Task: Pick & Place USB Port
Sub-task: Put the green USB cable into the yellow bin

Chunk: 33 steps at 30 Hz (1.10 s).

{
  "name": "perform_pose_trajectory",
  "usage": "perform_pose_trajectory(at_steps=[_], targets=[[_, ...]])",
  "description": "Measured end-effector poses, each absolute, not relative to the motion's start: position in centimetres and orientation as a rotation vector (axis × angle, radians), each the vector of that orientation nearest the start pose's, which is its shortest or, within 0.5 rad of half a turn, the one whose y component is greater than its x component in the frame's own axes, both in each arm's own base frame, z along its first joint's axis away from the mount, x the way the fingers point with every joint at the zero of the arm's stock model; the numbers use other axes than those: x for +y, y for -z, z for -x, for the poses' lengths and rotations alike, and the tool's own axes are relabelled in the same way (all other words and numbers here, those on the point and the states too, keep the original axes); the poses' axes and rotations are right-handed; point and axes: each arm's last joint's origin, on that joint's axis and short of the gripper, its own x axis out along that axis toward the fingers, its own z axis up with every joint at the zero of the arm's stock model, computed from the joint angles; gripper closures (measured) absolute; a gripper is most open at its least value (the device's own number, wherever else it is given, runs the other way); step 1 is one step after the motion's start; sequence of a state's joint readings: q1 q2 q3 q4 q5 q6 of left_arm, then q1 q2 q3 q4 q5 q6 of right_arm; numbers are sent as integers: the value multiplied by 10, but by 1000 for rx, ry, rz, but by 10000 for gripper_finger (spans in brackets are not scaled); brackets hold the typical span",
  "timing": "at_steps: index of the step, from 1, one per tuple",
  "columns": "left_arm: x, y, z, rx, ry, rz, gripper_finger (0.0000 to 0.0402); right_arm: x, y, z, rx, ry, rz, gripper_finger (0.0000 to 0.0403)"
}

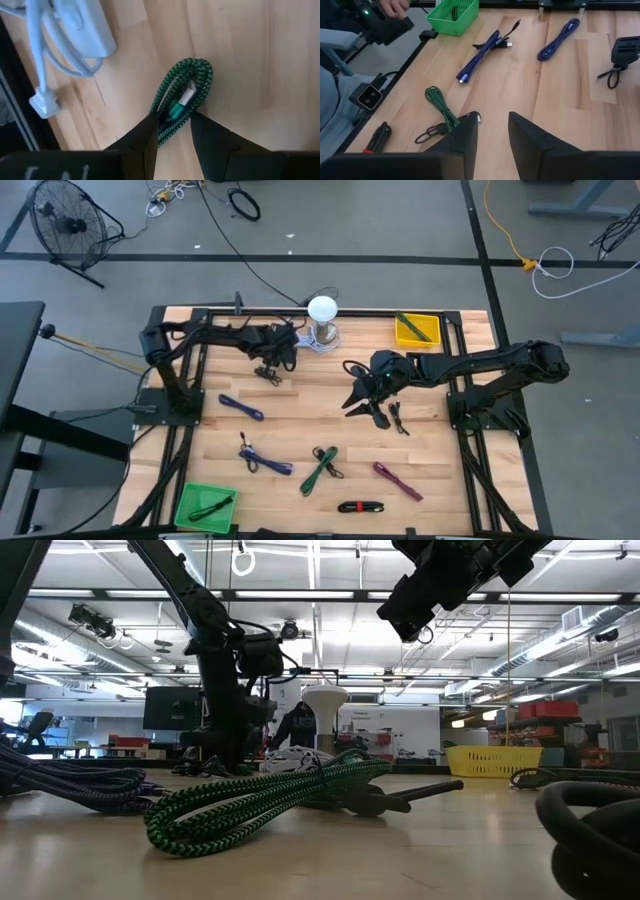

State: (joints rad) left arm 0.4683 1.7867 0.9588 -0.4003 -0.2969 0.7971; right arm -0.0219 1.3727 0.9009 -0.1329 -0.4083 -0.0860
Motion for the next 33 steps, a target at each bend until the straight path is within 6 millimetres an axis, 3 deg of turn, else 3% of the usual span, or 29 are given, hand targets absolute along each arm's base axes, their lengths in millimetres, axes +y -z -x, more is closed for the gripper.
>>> perform_pose_trajectory(at_steps=[6,12,20,27,33], targets=[[159,-125,-279,1441,-125,-516,291,5,-251,-291,577,-394,-45,291],[160,-133,-282,1405,-167,-449,388,3,-251,-292,575,-337,-22,291],[163,-153,-295,1366,-238,-334,398,2,-251,-293,577,-290,-10,291],[160,-195,-304,1411,-257,-204,399,-2,-250,-293,589,-184,30,291],[146,-261,-297,1148,-261,-146,400,-11,-249,-293,599,-81,46,291]])
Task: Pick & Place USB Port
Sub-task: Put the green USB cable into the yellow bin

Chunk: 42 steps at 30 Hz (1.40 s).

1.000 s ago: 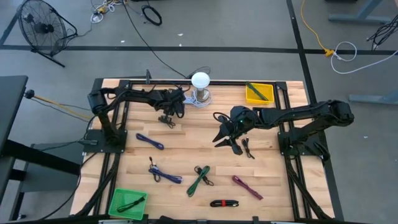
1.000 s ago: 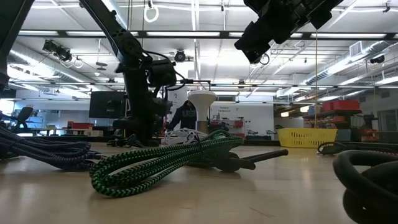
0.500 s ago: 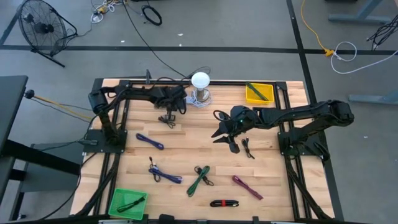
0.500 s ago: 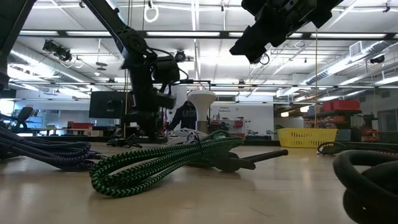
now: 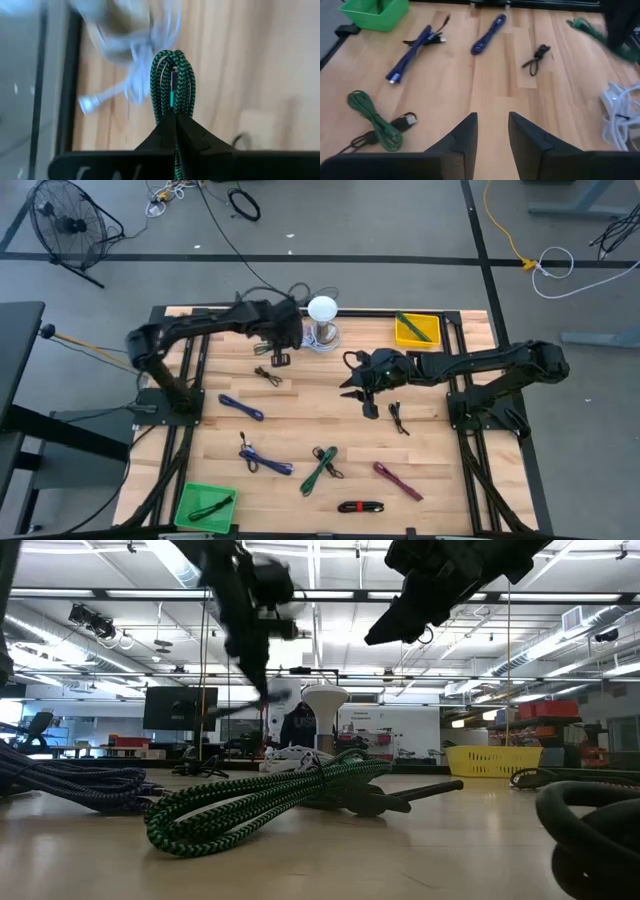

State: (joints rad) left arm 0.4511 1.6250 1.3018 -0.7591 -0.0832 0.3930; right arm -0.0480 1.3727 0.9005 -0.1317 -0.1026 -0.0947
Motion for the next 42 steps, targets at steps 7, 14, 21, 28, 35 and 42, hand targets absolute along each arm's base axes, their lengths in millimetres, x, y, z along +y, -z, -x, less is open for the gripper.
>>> perform_pose_trajectory(at_steps=[7,14,21,28,35,42], targets=[[117,-350,-260,685,-243,-83,401,-29,-252,-293,572,-6,37,291],[78,-393,-239,437,-146,-102,401,-51,-257,-294,509,61,54,291],[48,-367,-251,196,-71,-164,401,-65,-276,-282,423,110,61,291],[43,-328,-252,-127,-133,-209,401,-57,-308,-262,284,40,71,291],[38,-299,-259,-322,-113,-202,401,-53,-322,-258,179,15,47,291],[35,-292,-283,-385,-108,-204,401,-46,-319,-267,159,-18,54,291]])
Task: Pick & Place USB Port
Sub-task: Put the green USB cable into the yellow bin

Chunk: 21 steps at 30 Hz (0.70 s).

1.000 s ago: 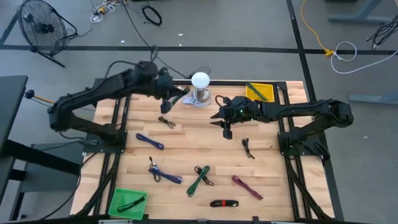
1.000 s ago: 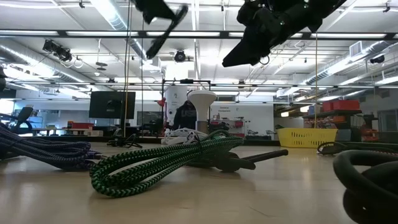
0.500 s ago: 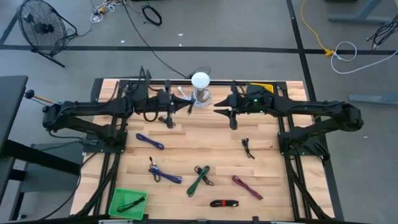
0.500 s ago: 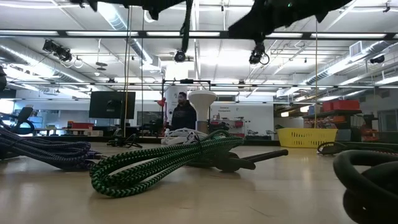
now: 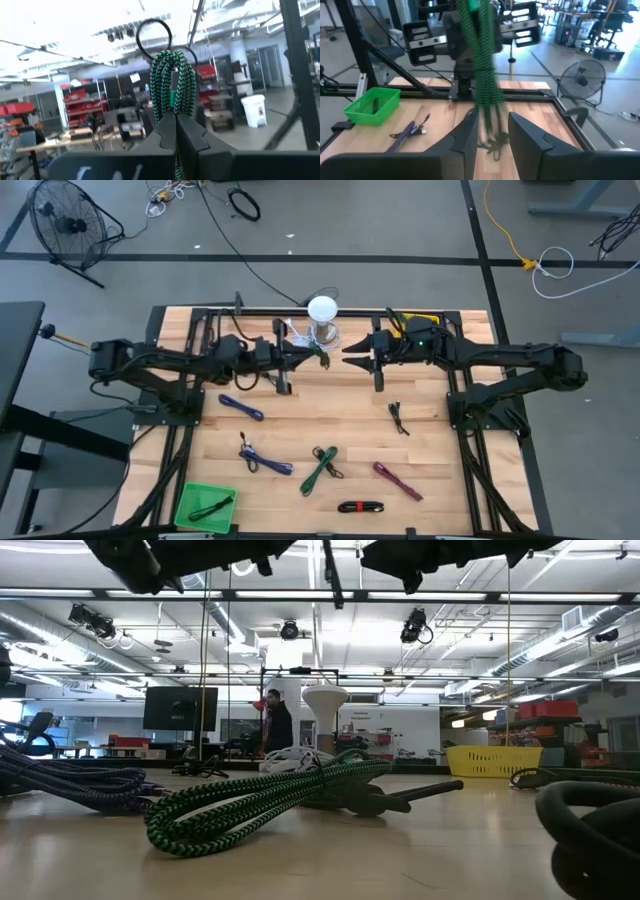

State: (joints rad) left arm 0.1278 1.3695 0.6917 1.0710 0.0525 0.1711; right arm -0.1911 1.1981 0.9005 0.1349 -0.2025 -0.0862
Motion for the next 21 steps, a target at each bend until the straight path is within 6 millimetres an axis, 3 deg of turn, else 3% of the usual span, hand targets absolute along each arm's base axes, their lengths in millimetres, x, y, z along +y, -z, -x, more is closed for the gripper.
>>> perform_pose_trajectory(at_steps=[7,21], targets=[[37,-286,-307,-351,-99,-206,401,-44,-320,-269,145,-23,58,291],[31,-287,-332,-354,-57,-207,401,-45,-318,-270,152,-25,65,291]])
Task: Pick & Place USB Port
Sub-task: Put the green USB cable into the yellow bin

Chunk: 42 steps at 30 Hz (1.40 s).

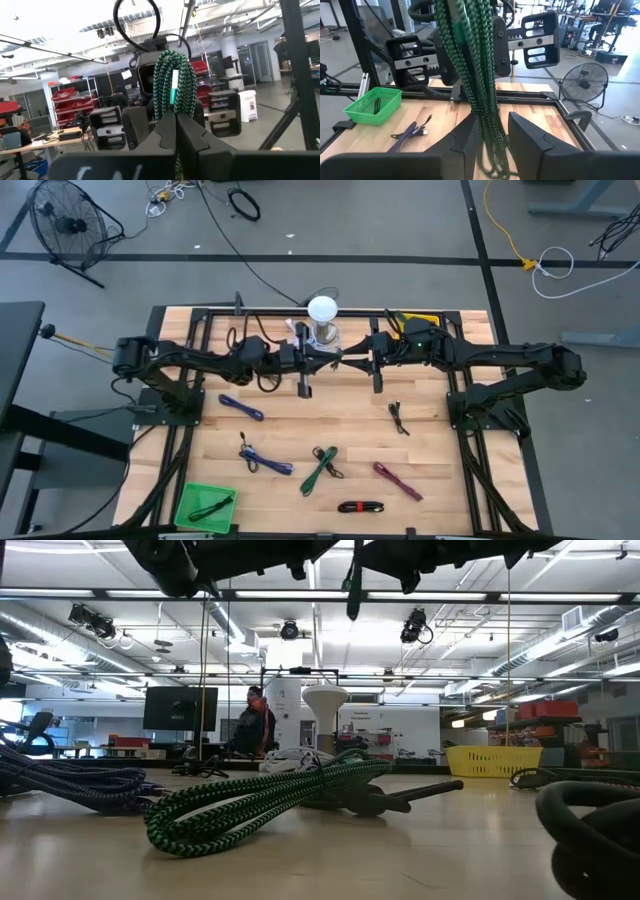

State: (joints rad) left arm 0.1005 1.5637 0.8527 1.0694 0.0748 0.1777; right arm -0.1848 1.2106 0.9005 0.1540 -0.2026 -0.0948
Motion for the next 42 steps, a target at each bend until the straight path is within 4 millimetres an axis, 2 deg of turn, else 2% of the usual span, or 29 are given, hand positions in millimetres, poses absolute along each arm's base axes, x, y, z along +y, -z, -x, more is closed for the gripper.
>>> perform_pose_trajectory(at_steps=[9,12,16,27,36,42], targets=[[32,-285,-335,-337,-56,-208,401,-43,-318,-271,140,-72,113,297],[32,-284,-335,-336,-55,-206,401,-42,-317,-272,139,-78,131,327],[32,-284,-335,-335,-54,-201,401,-41,-316,-273,142,-91,150,388],[33,-283,-335,-319,-61,-206,353,-42,-313,-270,196,-45,141,397],[33,-290,-326,-213,-54,-198,344,-40,-324,-235,309,110,147,397],[33,-287,-318,-51,-61,-169,316,-45,-325,-198,474,366,164,399]])
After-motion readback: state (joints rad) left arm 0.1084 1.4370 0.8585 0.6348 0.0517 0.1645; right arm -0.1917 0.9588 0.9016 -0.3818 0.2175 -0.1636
